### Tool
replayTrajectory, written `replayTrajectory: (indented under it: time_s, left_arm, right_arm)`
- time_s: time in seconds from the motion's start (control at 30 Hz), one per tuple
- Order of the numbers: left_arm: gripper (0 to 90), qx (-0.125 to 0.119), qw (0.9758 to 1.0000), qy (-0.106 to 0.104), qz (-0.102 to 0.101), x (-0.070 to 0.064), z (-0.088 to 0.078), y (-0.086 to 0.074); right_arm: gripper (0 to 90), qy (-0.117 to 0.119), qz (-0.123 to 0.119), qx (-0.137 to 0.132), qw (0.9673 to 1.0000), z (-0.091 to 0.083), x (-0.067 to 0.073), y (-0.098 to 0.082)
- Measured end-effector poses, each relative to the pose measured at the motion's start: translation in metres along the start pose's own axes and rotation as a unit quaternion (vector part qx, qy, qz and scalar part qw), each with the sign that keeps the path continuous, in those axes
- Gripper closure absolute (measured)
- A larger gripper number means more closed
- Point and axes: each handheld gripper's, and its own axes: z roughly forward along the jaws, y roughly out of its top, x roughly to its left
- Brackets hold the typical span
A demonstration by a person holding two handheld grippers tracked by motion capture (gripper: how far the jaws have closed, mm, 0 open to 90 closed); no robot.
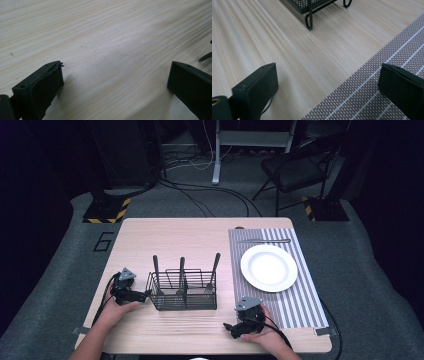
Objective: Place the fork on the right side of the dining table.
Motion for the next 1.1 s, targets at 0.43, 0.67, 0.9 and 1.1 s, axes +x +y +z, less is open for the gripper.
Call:
replayTrajectory:
  time_s: [0.43,0.67,0.9,1.1]
  left_arm:
    - [0.0,0.0,1.0,0.0,-0.001,0.0,0.0,0.0]
    - [0.0,0.0,1.0,0.0,0.0,0.0,0.0,0.0]
    - [0.0,0.0,1.0,0.0,-0.001,0.0,0.0,0.0]
    - [0.1,-0.001,1.0,0.0,-0.003,0.0,0.0,0.0]
  right_arm:
    - [20.5,-0.012,0.01,-0.005,0.9999,-0.006,-0.002,0.0]
    - [31.2,0.001,0.017,-0.01,0.9998,-0.016,0.003,0.008]
    - [38.7,0.006,0.02,-0.036,0.9991,-0.029,0.007,0.019]
    - [41.1,0.016,0.014,-0.03,0.9993,-0.037,0.009,0.03]
